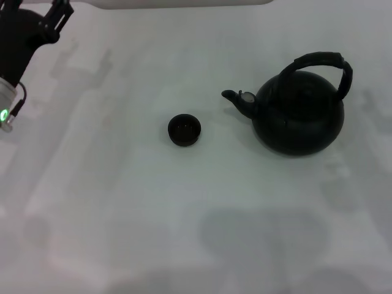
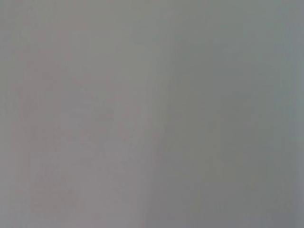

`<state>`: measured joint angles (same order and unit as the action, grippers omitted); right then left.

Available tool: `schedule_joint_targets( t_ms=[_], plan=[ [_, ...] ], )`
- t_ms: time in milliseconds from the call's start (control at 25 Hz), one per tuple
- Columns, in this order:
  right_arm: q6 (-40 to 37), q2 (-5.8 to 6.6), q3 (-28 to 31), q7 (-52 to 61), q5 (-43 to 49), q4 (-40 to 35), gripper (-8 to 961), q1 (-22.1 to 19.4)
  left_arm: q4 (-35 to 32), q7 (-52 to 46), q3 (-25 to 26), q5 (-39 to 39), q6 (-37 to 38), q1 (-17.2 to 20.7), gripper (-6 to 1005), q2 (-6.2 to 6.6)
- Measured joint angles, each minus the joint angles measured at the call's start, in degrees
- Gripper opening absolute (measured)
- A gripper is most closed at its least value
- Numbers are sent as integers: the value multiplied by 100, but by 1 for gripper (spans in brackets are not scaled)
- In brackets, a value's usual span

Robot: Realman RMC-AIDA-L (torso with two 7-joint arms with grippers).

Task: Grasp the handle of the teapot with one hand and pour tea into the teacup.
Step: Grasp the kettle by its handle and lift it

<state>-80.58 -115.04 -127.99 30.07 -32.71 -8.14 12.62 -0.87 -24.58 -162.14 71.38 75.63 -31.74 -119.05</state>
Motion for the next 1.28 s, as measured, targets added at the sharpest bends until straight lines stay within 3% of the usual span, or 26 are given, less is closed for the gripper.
schedule_joint_targets(
  t_ms=[480,1280],
  plan=[
    [-250,-16,-15,531,1303,73,860,-7,-225,160,-2,105,-355,99,775,-4],
    [720,-37,-113,543,1352,-218,826,232,-247,150,-5,94,-372,239,776,4]
  ],
)
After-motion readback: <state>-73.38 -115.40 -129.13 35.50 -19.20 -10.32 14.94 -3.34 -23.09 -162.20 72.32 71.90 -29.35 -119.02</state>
